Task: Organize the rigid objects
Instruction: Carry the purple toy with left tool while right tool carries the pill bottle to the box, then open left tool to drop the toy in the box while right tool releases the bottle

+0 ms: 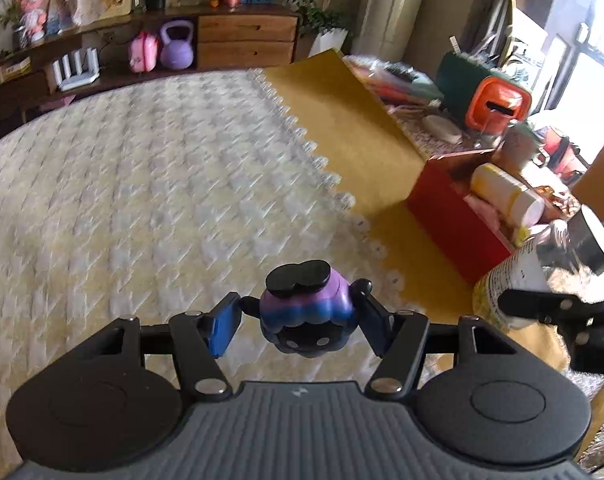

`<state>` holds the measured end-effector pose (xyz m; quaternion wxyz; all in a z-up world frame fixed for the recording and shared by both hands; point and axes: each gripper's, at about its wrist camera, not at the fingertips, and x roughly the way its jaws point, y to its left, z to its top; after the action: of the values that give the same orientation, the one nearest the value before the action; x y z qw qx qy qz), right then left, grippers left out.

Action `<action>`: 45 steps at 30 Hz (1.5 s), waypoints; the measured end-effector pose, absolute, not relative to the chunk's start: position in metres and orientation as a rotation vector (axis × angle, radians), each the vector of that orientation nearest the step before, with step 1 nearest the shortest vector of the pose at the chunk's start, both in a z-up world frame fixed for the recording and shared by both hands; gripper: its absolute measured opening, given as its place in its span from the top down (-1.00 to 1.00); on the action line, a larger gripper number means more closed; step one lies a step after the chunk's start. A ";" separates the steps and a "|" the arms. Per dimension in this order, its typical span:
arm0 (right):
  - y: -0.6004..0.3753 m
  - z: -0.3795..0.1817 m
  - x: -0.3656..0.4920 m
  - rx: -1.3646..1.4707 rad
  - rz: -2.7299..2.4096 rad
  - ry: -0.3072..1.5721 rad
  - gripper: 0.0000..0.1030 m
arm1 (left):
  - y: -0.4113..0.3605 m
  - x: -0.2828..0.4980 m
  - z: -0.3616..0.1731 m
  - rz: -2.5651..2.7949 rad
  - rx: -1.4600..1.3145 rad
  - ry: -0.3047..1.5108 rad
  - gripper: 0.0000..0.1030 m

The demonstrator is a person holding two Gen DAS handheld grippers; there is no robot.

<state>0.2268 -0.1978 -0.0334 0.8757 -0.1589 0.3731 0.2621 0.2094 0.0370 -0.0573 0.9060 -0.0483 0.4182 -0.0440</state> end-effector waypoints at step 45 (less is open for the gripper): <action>-0.308 -0.041 0.316 -0.162 0.429 0.856 0.03 | -0.131 0.374 -0.064 -0.276 -0.068 0.892 -0.23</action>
<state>0.3159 -0.3084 -0.0410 0.8844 -0.0778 0.4114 0.2064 0.3738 -0.1312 -0.0644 0.8925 -0.0328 0.4298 -0.1329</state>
